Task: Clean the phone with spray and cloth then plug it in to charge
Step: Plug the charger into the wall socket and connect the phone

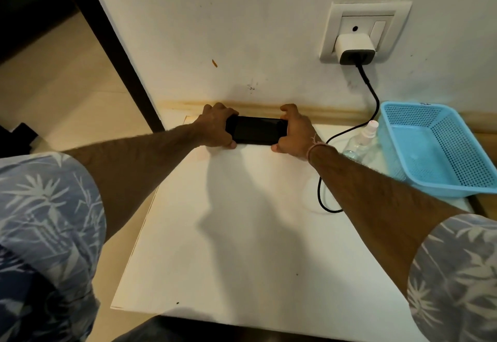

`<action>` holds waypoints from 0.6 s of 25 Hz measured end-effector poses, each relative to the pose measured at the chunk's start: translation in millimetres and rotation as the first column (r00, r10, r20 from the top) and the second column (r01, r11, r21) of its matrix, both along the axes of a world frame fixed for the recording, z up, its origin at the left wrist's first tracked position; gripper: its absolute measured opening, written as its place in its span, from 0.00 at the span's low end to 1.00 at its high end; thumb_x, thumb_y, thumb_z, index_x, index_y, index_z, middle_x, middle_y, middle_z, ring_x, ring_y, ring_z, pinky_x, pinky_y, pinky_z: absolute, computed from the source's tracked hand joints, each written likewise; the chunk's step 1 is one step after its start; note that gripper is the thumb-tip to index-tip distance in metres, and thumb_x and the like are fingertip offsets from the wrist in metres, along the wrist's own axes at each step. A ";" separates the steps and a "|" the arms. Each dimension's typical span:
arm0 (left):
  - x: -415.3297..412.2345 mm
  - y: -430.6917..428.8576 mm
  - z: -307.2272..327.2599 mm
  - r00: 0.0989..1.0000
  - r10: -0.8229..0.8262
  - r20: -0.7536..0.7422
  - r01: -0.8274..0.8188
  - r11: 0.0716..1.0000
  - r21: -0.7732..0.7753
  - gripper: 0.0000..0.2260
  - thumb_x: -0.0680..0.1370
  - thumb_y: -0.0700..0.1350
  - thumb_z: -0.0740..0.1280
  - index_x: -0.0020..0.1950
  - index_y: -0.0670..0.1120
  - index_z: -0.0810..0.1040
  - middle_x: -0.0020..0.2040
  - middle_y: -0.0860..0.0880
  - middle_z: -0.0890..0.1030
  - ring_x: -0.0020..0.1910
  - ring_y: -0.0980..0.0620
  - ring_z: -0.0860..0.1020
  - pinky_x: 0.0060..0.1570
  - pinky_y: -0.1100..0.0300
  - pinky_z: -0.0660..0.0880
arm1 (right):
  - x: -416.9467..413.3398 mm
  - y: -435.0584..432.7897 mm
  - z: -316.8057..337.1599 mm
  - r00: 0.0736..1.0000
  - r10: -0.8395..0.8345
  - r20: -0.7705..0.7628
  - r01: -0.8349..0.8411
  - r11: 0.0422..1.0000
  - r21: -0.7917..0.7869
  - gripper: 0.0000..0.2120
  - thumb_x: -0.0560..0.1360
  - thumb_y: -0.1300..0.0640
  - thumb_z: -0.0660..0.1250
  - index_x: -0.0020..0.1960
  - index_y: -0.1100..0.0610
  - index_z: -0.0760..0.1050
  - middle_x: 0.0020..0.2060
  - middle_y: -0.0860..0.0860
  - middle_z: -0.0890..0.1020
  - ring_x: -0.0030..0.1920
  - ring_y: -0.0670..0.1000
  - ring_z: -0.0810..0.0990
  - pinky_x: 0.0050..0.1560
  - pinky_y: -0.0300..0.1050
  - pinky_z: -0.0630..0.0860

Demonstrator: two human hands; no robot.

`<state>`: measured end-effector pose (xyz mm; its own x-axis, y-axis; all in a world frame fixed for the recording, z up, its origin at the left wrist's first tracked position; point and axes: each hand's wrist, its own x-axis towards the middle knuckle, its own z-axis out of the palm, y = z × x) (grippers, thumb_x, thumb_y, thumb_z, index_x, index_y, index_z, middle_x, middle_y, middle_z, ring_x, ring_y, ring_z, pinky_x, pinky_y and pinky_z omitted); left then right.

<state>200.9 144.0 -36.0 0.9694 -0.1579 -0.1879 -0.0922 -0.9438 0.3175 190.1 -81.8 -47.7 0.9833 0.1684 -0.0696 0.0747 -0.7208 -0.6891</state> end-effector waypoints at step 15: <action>-130.6 -109.0 -2.6 0.972 -0.228 -0.046 0.230 0.973 0.029 0.32 0.82 0.57 0.61 0.81 0.46 0.55 0.83 0.44 0.54 0.81 0.41 0.53 0.79 0.46 0.53 | -103.8 -24.7 53.3 0.955 -0.177 0.239 0.141 0.977 0.159 0.28 0.72 0.56 0.73 0.69 0.54 0.68 0.66 0.51 0.74 0.63 0.52 0.74 0.63 0.49 0.73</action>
<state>70.4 35.0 -38.6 0.8993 -0.3679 -0.2363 -0.2946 -0.9092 0.2942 86.4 -106.5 5.6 0.9808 -0.0014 0.1951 0.1497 -0.6360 -0.7570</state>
